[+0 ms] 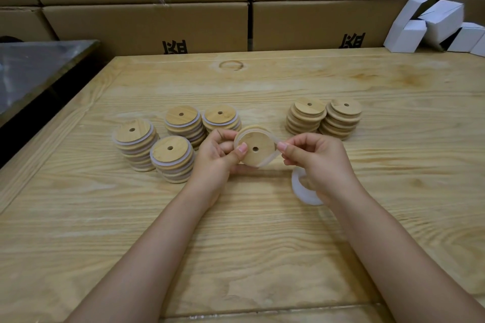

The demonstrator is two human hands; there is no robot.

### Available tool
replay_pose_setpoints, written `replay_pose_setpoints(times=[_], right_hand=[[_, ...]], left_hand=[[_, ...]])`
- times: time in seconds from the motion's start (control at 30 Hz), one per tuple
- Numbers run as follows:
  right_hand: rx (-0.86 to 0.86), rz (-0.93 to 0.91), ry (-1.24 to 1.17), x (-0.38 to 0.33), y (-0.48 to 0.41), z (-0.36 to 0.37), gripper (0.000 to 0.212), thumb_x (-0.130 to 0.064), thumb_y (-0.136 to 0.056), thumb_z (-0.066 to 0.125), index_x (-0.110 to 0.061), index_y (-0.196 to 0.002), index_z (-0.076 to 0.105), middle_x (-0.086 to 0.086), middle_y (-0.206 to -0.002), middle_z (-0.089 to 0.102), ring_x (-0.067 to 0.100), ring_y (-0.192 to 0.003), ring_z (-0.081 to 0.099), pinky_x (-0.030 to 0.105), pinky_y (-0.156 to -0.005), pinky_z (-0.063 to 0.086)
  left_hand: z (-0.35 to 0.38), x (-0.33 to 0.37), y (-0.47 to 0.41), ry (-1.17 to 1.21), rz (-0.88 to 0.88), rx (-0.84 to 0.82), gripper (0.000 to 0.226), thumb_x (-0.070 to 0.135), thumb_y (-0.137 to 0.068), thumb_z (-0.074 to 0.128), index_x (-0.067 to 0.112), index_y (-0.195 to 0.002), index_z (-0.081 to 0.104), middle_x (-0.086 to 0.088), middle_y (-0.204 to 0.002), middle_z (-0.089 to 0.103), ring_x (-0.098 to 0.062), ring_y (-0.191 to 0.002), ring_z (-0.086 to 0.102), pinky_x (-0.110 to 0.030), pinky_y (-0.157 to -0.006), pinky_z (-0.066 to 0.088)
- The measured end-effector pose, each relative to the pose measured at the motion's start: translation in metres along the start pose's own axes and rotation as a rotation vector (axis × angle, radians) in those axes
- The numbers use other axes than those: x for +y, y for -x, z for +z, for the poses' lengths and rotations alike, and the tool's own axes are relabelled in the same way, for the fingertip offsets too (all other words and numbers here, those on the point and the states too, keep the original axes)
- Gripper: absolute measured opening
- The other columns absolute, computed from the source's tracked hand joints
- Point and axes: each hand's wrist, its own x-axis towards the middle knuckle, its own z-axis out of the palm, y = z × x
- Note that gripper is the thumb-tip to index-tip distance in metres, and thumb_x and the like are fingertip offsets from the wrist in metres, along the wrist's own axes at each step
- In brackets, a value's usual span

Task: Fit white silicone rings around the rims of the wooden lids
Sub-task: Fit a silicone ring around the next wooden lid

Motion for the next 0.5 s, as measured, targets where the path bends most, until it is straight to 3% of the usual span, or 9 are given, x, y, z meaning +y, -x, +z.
replay_pose_setpoints(times=[0.2, 0.37, 0.5], right_hand=[[-0.013, -0.016, 0.072, 0.0009, 0.0017, 0.0003, 0.014, -0.012, -0.076, 0.076, -0.016, -0.064, 0.068, -0.009, -0.053, 0.061, 0.002, -0.053, 0.053, 0.011, -0.052, 0.042], [0.018, -0.07, 0.072, 0.0002, 0.0044, 0.0027, 0.013, -0.016, -0.078, 0.074, -0.017, -0.067, 0.068, -0.016, -0.049, 0.059, -0.006, -0.05, 0.052, 0.006, -0.044, 0.035], [-0.001, -0.092, 0.135, 0.0023, 0.0066, 0.0077, 0.009, -0.018, -0.078, 0.075, -0.013, -0.071, 0.07, -0.012, -0.057, 0.062, -0.002, -0.056, 0.053, 0.011, -0.054, 0.042]], left_hand=[[-0.0046, -0.001, -0.001, 0.007, -0.05, -0.048, 0.013, 0.003, -0.083, 0.056, 0.01, -0.091, 0.048, -0.006, -0.075, 0.072, -0.019, -0.07, 0.069, -0.037, -0.059, 0.059], [-0.003, -0.0019, -0.0018, 0.082, -0.087, -0.058, 0.025, 0.014, -0.074, 0.06, 0.009, -0.096, 0.047, -0.009, -0.079, 0.072, -0.023, -0.072, 0.07, -0.04, -0.06, 0.059], [-0.0016, -0.0002, -0.0022, 0.195, -0.12, -0.05, 0.029, 0.016, -0.077, 0.058, 0.007, -0.102, 0.046, -0.011, -0.085, 0.072, -0.026, -0.073, 0.071, -0.036, -0.062, 0.059]])
